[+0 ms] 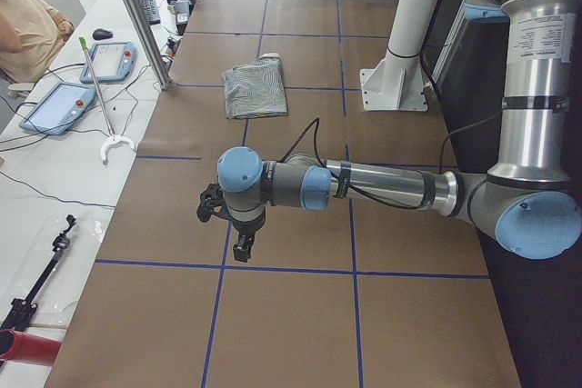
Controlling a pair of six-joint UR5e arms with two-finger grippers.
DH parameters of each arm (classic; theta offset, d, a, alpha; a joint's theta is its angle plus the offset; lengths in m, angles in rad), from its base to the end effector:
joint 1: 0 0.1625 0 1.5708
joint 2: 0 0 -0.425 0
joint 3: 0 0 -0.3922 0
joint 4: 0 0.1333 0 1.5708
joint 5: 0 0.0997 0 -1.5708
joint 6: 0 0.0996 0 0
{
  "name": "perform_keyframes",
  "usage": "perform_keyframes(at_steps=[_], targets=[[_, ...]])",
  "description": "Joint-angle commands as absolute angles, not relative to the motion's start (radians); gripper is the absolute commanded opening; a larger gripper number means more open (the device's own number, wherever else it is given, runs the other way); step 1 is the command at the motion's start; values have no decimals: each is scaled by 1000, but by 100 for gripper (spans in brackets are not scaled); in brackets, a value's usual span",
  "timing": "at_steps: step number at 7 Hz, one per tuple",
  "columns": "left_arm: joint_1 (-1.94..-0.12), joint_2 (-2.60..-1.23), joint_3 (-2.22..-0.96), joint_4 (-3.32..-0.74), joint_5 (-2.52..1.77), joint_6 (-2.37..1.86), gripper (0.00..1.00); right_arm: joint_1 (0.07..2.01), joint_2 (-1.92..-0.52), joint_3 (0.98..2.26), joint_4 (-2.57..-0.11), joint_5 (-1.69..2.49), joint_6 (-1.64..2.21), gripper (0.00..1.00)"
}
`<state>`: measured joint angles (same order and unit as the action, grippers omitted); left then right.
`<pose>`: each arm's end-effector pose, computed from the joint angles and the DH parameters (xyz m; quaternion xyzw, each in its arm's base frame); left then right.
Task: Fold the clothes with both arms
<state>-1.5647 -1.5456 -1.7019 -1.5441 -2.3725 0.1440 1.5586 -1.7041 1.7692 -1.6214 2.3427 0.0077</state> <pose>-0.0588 -0.4845 0.6071 0.0632 0.3865 0.0844 0.9163 0.0585 -0.4364 0.6281 0.0030 -0.3765 -0.0048 0.9264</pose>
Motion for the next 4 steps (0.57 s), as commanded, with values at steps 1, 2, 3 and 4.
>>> perform_keyframes(at_steps=[1,2,3,4], targets=[[-1565,-1545,-1703,-1545,-2375,144,100,1552,-1703,1769,-1621,2342,8,100],[-1565,-1545,-1703,-1545,-2375,144,100,1549,-1703,1769,-1621,2342,8,100],[-1563,-1543,-1703,-1545,-2375,143,100,1548,-1703,1767,-1621,2342,8,100],[-1563,-1545,-1706,-1545,-2375,143,100,1543,-1703,1767,-1621,2344,8,100]])
